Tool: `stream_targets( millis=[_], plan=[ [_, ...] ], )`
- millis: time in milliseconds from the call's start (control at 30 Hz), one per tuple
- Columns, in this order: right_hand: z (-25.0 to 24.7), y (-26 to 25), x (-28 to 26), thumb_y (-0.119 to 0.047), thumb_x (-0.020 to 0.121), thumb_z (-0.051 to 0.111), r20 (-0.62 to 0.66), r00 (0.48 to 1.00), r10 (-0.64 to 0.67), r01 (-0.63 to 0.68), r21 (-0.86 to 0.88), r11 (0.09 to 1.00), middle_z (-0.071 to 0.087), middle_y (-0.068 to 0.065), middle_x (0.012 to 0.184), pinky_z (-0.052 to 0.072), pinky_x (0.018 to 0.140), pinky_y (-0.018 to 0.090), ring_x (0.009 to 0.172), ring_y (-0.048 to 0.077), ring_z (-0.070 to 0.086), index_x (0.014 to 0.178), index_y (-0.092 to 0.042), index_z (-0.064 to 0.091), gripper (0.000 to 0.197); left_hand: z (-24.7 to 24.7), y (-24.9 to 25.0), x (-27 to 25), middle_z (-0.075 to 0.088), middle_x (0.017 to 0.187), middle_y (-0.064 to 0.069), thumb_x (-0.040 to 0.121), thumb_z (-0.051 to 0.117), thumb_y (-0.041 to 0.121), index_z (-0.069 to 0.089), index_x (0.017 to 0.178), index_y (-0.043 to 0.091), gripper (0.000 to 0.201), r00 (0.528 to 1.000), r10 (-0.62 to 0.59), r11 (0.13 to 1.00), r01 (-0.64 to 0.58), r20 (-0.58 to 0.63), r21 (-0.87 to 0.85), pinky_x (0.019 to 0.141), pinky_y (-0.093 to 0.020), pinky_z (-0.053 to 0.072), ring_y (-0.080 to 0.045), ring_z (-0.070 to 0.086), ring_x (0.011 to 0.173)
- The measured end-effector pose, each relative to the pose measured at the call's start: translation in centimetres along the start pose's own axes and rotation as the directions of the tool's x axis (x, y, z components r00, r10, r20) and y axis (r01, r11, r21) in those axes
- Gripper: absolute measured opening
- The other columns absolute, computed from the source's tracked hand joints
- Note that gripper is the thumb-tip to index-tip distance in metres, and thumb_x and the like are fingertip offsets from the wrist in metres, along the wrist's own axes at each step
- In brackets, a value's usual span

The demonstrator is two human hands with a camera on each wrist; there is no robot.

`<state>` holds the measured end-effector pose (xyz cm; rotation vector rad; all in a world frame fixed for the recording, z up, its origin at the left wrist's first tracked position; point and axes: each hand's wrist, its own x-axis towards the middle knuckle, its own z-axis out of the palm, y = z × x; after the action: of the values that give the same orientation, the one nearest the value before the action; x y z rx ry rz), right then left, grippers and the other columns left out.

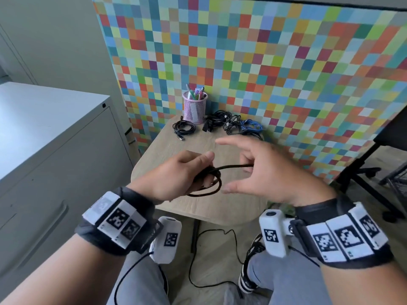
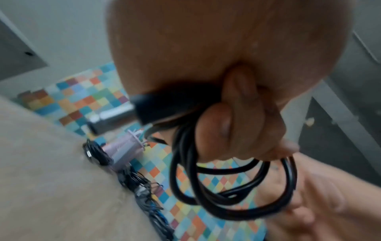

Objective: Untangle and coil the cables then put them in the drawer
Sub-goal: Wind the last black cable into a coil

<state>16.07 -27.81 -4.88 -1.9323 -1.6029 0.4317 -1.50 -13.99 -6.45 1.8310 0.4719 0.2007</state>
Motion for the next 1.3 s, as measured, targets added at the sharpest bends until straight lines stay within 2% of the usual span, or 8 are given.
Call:
stream_targets(
  millis=[100, 233, 333, 433, 700, 900, 1133, 1300],
  plan=[
    [1.7, -0.2, 0.1, -0.052, 0.07, 0.088, 0.083, 0.996, -0.043, 0.035, 0.096, 0.995, 0.062, -0.032, 0.117, 0.056, 0.097, 0.024, 0.105, -0.003, 0.061, 0.139, -0.064, 0.046, 0.082, 0.4, 0.2, -0.3, 0.034, 0.055, -0.009, 0.111, 0.038, 0.034, 0.055, 0.068, 0.009, 0.053, 0.998, 0.042, 0.982, -0.034, 0.039, -0.185, 0.04, -0.019, 0.024, -0.011, 0.025, 0.039],
    [2.4, -0.2, 0.6, -0.051, 0.088, 0.065, -0.039, 0.991, -0.128, 0.131, 0.08, 0.988, 0.069, -0.009, 0.083, 0.055, 0.073, 0.044, 0.079, 0.013, 0.063, 0.094, -0.038, 0.071, 0.016, -0.3, 0.2, -0.8, 0.033, 0.052, -0.009, 0.102, 0.037, 0.029, 0.065, 0.075, 0.005, 0.046, 0.98, 0.143, 0.94, -0.091, 0.14, -0.329, 0.051, -0.026, 0.035, -0.02, 0.034, 0.044],
    [2.2, 0.2, 0.9, -0.042, 0.096, 0.056, -0.088, 0.98, -0.178, 0.176, -0.03, 0.984, 0.07, -0.003, 0.075, 0.052, 0.065, 0.046, 0.071, 0.02, 0.062, 0.087, -0.026, 0.069, 0.022, -0.4, 0.4, -1.0, 0.034, 0.055, -0.019, 0.1, 0.031, 0.022, 0.061, 0.079, -0.004, 0.045, 0.978, 0.161, 0.911, -0.096, 0.132, -0.401, 0.069, -0.026, 0.046, -0.022, 0.054, 0.057],
    [2.5, -0.1, 1.2, -0.043, 0.097, 0.042, -0.122, 0.97, -0.212, 0.197, -0.121, 0.973, 0.064, -0.002, 0.068, 0.049, 0.058, 0.046, 0.062, 0.019, 0.057, 0.091, -0.022, 0.066, 0.032, 0.2, 1.0, -1.2, 0.027, 0.049, -0.006, 0.097, 0.031, 0.024, 0.056, 0.071, 0.005, 0.041, 0.989, 0.138, 0.896, -0.099, 0.059, -0.432, 0.074, -0.031, 0.049, -0.027, 0.046, 0.051],
    [3.6, -0.3, 1.3, -0.048, 0.092, 0.037, -0.266, 0.942, -0.203, 0.183, -0.098, 0.978, 0.064, -0.003, 0.068, 0.048, 0.056, 0.046, 0.064, 0.026, 0.059, 0.086, -0.019, 0.062, 0.039, 2.9, 0.6, -0.8, 0.034, 0.048, 0.008, 0.093, 0.063, 0.037, 0.057, 0.06, 0.028, 0.035, 0.966, 0.238, 0.852, -0.257, -0.099, -0.457, 0.05, -0.025, 0.036, -0.008, 0.028, 0.041],
    [3.4, -0.8, 2.1, -0.048, 0.089, 0.035, -0.282, 0.939, -0.194, 0.172, -0.101, 0.98, 0.061, -0.001, 0.065, 0.047, 0.056, 0.048, 0.064, 0.029, 0.056, 0.084, -0.017, 0.059, 0.04, 3.1, 1.3, -0.6, 0.029, 0.046, 0.006, 0.103, 0.037, 0.045, 0.037, 0.055, 0.026, 0.052, 0.962, 0.209, 0.822, -0.271, -0.176, -0.502, 0.05, -0.03, 0.032, -0.012, 0.024, 0.04],
    [2.8, -0.8, 2.0, -0.049, 0.083, 0.035, -0.122, 0.977, -0.175, 0.169, -0.058, 0.984, 0.062, -0.005, 0.067, 0.048, 0.057, 0.045, 0.062, 0.018, 0.056, 0.089, -0.026, 0.059, 0.034, 1.6, 0.7, -0.7, 0.032, 0.045, 0.006, 0.1, 0.044, 0.034, 0.044, 0.058, 0.026, 0.042, 0.977, 0.21, 0.855, -0.2, -0.034, -0.479, 0.051, -0.032, 0.03, -0.012, 0.023, 0.041],
    [3.0, 0.1, 2.1, -0.041, 0.095, 0.063, -0.199, 0.959, -0.203, 0.24, 0.181, 0.954, 0.055, 0.0, 0.062, 0.04, 0.055, 0.037, 0.056, 0.019, 0.047, 0.103, -0.025, 0.058, 0.019, 1.6, 1.0, -0.6, 0.025, 0.046, 0.005, 0.102, 0.045, 0.038, 0.047, 0.065, 0.021, 0.041, 0.978, 0.155, 0.757, -0.209, -0.142, -0.619, 0.046, -0.024, 0.03, -0.01, 0.018, 0.04]
  ],
)
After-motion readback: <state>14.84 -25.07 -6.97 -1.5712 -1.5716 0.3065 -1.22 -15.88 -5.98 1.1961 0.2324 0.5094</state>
